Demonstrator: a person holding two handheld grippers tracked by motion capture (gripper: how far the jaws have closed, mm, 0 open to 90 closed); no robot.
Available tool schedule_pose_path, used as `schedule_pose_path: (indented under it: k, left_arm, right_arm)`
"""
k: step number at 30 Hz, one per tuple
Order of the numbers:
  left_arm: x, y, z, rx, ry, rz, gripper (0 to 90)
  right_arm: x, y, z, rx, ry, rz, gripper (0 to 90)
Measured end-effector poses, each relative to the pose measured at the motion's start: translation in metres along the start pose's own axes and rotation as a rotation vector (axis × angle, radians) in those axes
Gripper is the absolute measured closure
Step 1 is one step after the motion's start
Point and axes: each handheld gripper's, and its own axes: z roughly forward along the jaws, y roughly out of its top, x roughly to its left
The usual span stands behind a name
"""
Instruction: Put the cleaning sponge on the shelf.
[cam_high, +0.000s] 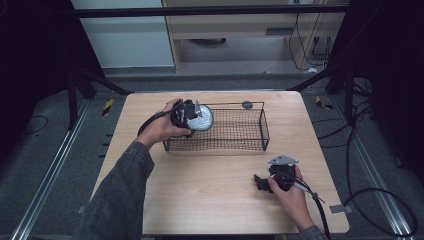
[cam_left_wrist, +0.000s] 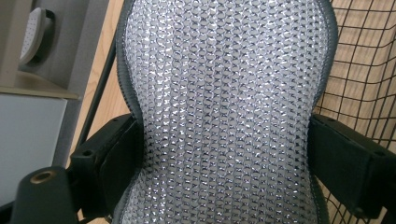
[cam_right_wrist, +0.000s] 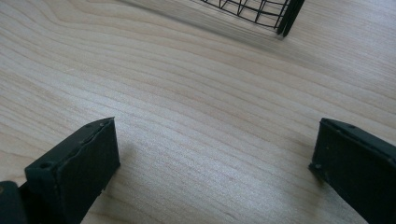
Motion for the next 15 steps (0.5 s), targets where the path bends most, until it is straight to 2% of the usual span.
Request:
schedule_pose_path:
  k: [10,15]
  left_arm:
    - [0.0018,-0.0026,0.0048,0.006,-0.033,-0.038,5.3]
    - [0.003,-0.0022,0.004,-0.016,-0.033,-0.073,4.3]
  right_arm:
    - [0.0002,0.0,0.0,0.001,0.0,0.002,0.8]
    - [0.0002,0.0,-0.0001,0.001,0.0,0.003,0.8]
